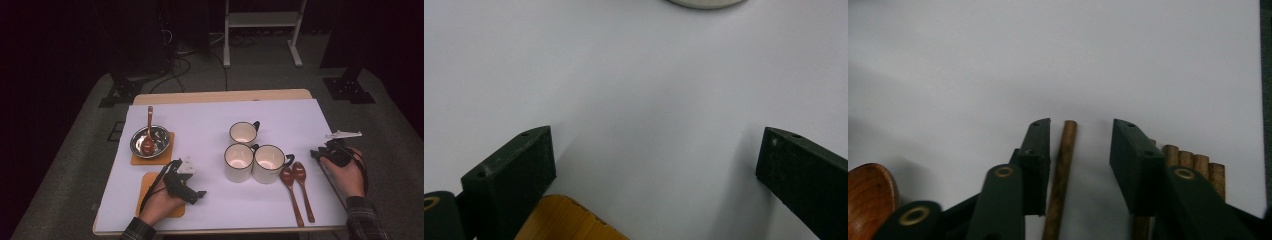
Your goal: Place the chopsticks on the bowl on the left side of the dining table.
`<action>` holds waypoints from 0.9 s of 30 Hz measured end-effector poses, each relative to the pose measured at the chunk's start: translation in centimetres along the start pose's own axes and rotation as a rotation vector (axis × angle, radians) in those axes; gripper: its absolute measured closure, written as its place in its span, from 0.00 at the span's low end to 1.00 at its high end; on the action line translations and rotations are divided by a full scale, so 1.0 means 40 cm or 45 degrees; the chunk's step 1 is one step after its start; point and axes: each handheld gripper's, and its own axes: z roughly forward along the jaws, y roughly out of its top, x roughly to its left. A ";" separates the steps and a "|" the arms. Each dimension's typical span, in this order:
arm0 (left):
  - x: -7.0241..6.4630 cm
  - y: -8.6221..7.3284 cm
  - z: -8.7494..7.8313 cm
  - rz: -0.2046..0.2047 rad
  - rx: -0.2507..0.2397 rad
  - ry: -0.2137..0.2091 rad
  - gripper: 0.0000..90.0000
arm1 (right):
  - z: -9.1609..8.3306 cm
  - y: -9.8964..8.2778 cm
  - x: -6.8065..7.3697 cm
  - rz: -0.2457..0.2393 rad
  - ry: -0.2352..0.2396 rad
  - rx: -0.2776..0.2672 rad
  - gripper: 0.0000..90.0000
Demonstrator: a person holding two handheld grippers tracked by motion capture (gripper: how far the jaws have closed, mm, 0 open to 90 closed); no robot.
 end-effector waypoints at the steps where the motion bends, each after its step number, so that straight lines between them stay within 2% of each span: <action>1: 0.000 0.000 0.000 0.000 0.000 0.000 0.02 | -0.001 0.001 -0.001 -0.002 0.000 0.001 0.71; 5: 0.000 0.000 0.000 0.000 0.000 0.000 0.02 | -0.001 0.002 0.000 -0.002 0.002 0.003 0.76; 27: 0.000 0.000 0.000 0.002 0.001 0.000 0.02 | 0.003 0.009 0.002 0.021 0.018 0.012 0.91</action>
